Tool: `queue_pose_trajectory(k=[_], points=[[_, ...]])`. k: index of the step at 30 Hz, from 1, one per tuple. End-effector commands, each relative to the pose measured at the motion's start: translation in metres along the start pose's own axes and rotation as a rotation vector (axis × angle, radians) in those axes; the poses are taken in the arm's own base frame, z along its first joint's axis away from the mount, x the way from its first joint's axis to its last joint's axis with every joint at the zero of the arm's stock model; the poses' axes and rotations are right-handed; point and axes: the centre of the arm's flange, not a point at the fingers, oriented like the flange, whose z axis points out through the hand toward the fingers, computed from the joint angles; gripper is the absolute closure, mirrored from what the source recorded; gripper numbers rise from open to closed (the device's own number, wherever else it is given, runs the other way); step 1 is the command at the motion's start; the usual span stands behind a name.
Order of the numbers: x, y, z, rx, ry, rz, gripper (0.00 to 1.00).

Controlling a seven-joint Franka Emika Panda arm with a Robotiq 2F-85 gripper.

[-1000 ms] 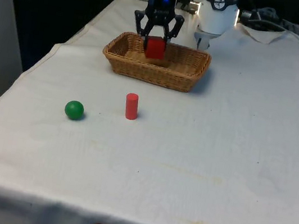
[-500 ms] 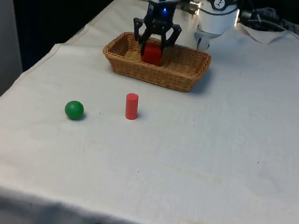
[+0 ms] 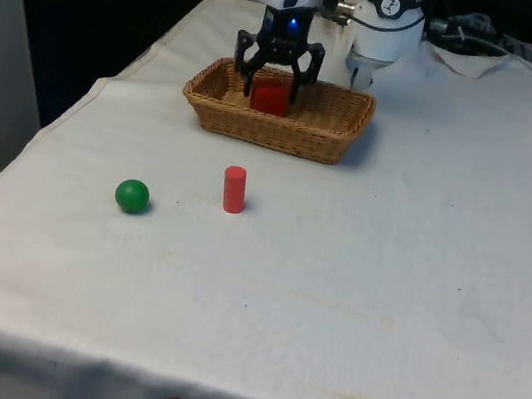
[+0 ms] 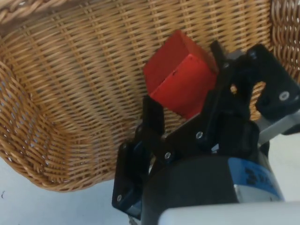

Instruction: Pick up the object to the left of the cylinder and place it into the basket.

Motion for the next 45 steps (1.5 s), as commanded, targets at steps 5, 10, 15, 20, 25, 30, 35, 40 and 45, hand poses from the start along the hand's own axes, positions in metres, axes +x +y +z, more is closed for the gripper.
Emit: queue_pose_trajectory(k=[5, 10, 15, 20, 25, 30, 35, 40, 45], points=[[0.0, 0.0, -0.001, 0.001, 0.005, 0.0, 0.0], [0.0, -0.001, -0.001, 0.0, 0.004, 0.0, 0.0], [0.0, 0.007, -0.006, 0.002, 0.009, 0.008, 0.0], [0.001, 0.012, -0.011, 0.01, 0.017, 0.018, 0.0], [0.005, 0.021, -0.023, 0.026, 0.036, 0.034, 0.0], [0.01, 0.025, -0.033, 0.045, 0.048, 0.044, 0.0], [0.016, 0.027, -0.042, 0.068, 0.059, 0.052, 0.0], [0.021, 0.029, -0.047, 0.085, 0.063, 0.059, 0.0], [0.027, 0.032, -0.049, 0.085, 0.055, 0.066, 0.0]])
